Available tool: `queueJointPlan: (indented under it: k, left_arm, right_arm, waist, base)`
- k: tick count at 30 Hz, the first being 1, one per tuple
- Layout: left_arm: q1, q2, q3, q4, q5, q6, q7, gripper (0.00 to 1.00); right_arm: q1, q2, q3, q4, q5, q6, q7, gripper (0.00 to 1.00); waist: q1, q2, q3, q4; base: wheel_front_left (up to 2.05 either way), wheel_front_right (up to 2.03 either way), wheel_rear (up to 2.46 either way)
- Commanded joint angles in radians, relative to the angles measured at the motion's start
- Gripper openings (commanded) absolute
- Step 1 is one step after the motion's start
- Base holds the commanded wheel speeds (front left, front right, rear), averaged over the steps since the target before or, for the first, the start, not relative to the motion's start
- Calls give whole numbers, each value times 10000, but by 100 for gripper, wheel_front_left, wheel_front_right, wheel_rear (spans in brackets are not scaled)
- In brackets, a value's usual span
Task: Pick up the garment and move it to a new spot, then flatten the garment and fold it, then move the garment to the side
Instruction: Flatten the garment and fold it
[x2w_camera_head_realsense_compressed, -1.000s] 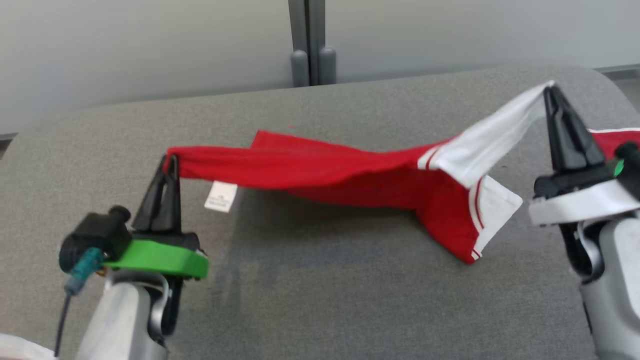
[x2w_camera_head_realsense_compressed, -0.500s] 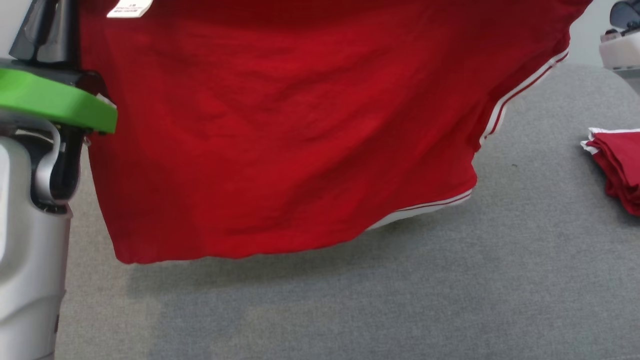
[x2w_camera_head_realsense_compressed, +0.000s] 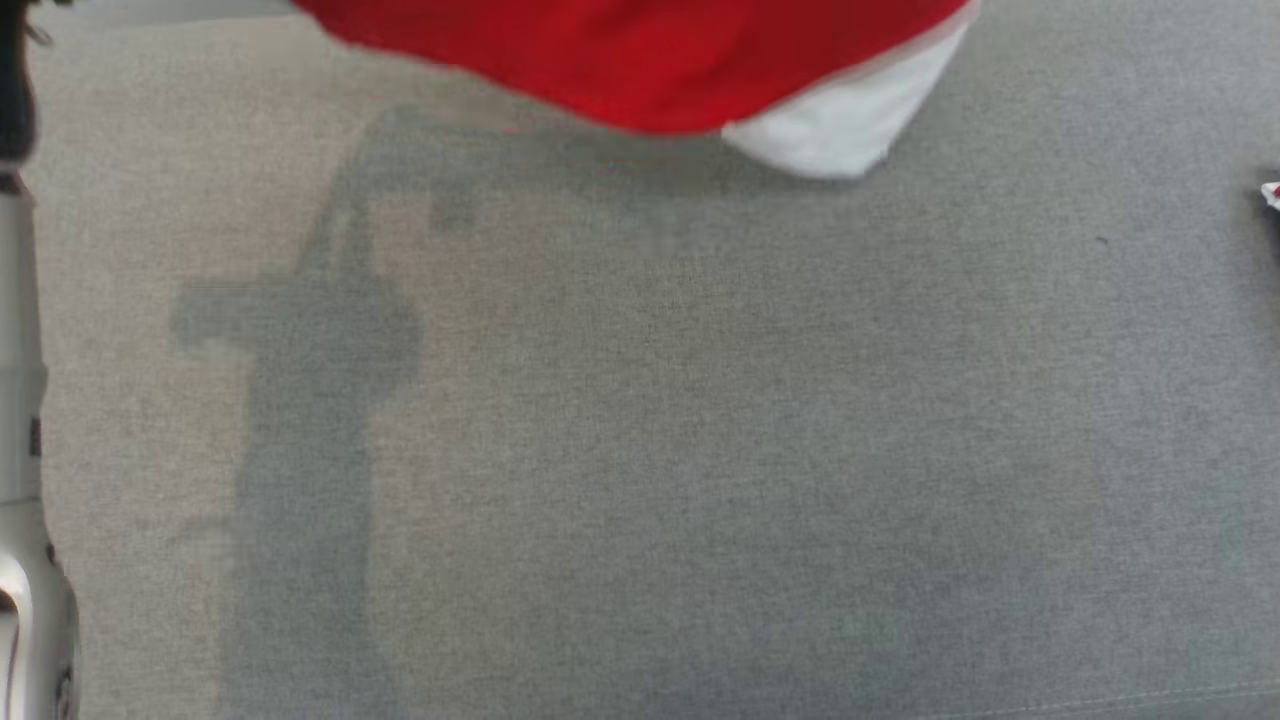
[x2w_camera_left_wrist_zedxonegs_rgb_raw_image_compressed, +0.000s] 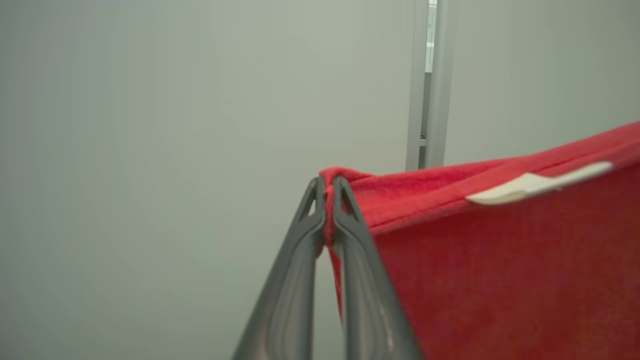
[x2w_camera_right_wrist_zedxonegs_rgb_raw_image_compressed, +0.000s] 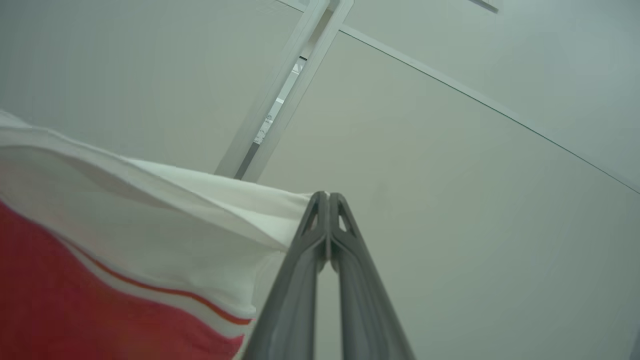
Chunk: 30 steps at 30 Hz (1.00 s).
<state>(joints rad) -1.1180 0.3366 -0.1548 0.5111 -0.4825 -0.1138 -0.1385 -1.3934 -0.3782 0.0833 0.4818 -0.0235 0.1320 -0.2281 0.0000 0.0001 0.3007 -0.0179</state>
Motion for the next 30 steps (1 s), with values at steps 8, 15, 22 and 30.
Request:
queueJointPlan:
  k: [8, 15, 22, 30]
  left_arm:
    - [-572, -305, 246, 1571, -140, -10, -1084, 0]
    - [2094, -580, 749, 2124, -439, -100, -1267, 0]
    - [5621, -1679, 1704, 1843, -302, -131, -1277, 0]
    - [8377, -2590, 2620, 987, -180, -147, -1279, 0]
  right_arm:
    - [-69, 408, -1006, 1042, -618, -34, -349, 0]
    - [3379, 1124, -1710, 15, 334, -51, -370, 0]
    - [7965, 1874, -2020, -1260, 1303, -57, -368, 0]
    - [11206, 2298, -2117, -1691, 1911, -57, -369, 0]
  waist:
    - [0, -1, 1336, -104]
    - [0, -1, 1274, -337]
    - [0, -1, 669, -472]
    - [0, -1, -412, -586]
  base:
    - [0, 0, 0]
    - [0, 0, 0]
    - [0, 0, 0]
    - [0, 0, 0]
